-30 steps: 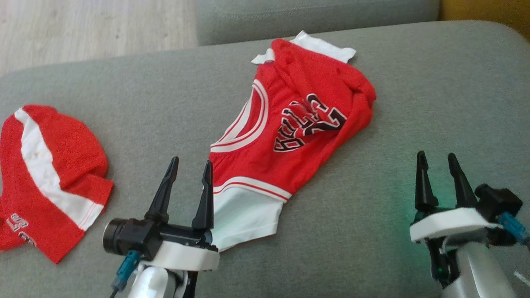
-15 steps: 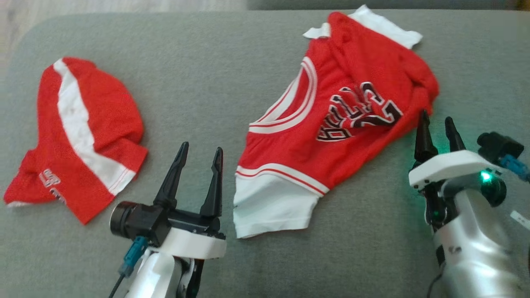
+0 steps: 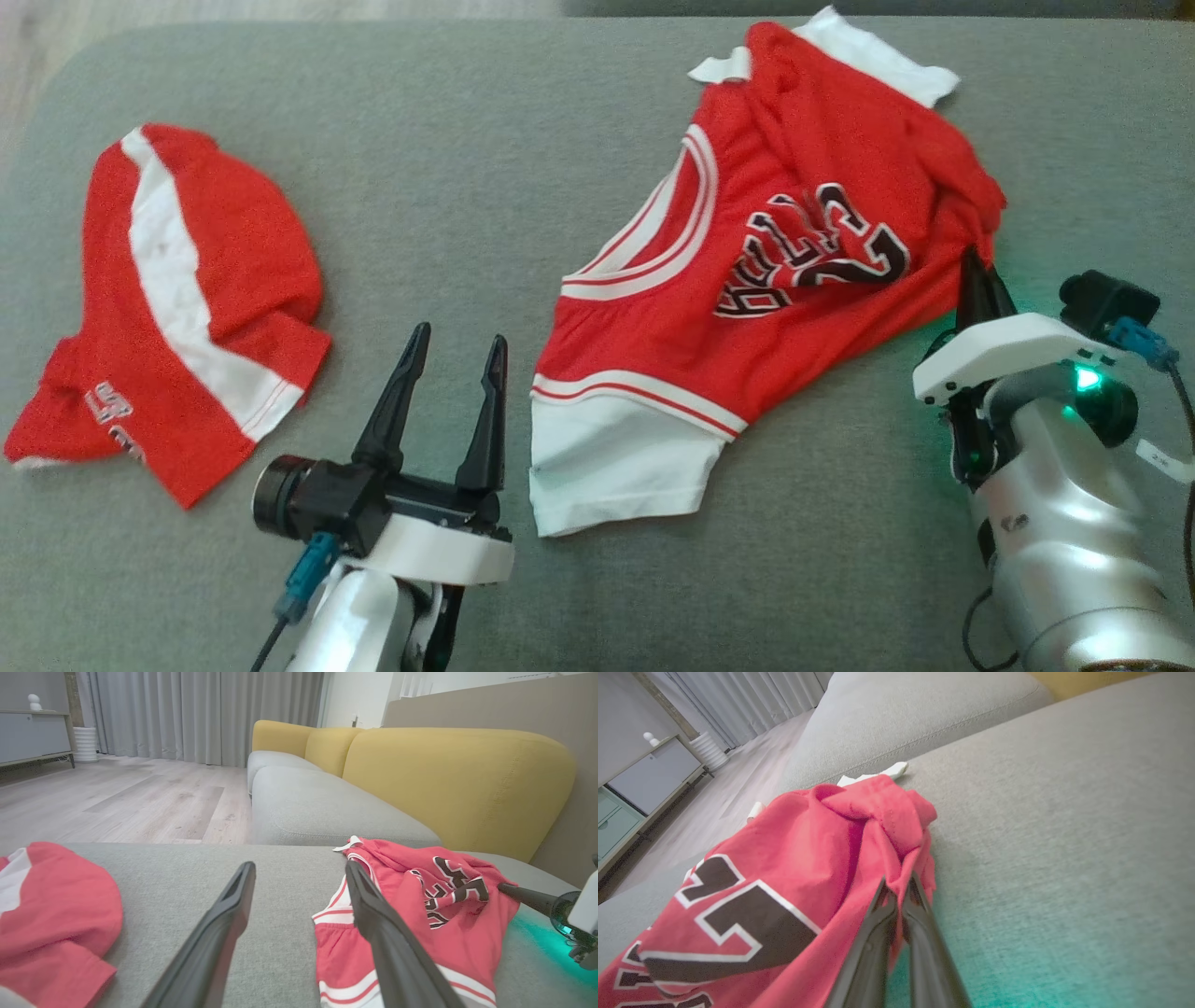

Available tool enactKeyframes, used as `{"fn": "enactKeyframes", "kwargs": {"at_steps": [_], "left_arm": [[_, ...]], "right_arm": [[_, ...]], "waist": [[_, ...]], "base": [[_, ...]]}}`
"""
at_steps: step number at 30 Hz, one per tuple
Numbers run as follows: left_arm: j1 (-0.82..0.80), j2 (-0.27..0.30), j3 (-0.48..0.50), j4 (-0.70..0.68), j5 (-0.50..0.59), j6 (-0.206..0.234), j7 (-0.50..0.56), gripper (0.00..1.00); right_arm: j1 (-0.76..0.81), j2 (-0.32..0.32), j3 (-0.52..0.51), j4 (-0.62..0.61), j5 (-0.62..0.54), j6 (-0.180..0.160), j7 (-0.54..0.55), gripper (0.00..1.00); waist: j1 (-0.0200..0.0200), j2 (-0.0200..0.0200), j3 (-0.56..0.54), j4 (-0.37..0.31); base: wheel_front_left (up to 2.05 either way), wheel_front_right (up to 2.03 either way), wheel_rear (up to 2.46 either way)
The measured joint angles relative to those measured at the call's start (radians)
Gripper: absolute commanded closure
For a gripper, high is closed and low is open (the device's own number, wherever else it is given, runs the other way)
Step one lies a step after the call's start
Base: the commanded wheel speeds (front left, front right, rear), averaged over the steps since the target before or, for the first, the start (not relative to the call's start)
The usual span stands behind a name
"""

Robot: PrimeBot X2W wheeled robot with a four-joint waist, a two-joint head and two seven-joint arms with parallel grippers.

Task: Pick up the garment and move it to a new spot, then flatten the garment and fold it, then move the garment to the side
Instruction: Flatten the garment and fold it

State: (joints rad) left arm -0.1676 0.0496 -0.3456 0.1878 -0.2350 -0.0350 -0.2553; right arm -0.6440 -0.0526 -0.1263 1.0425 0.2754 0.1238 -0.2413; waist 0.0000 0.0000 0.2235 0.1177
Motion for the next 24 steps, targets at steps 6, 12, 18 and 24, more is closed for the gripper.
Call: {"fn": "enactKeyframes", "kwargs": {"at_steps": [6, 12, 18, 24], "left_arm": [[0.006, 0.000, 0.012, 0.001, 0.000, 0.000, 0.000, 0.00], [0.018, 0.000, 0.018, 0.002, 0.000, 0.000, 0.000, 0.00], [0.039, 0.000, 0.021, 0.002, 0.000, 0.001, 0.000, 0.00], [0.054, 0.000, 0.021, 0.000, -0.003, 0.006, 0.000, 0.00]], "right_arm": [[0.056, 0.000, 0.002, -0.137, -0.052, 0.000, -0.007, 1.00], [0.203, 0.003, -0.019, -0.255, -0.128, 0.000, -0.008, 1.00], [0.281, 0.004, -0.111, -0.341, -0.207, 0.000, -0.008, 1.00], [0.337, 0.005, -0.221, -0.385, -0.268, 0.000, 0.007, 0.00]], "waist": [[0.0000, 0.0000, -0.034, -0.064], [-0.0001, 0.0000, -0.074, -0.131], [-0.0002, 0.0000, -0.111, -0.173], [-0.0002, 0.0000, -0.125, -0.185]], "base": [[0.00, 0.00, 0.00], [0.00, 0.00, 0.00], [0.00, 0.00, 0.00], [0.00, 0.00, 0.00]]}}
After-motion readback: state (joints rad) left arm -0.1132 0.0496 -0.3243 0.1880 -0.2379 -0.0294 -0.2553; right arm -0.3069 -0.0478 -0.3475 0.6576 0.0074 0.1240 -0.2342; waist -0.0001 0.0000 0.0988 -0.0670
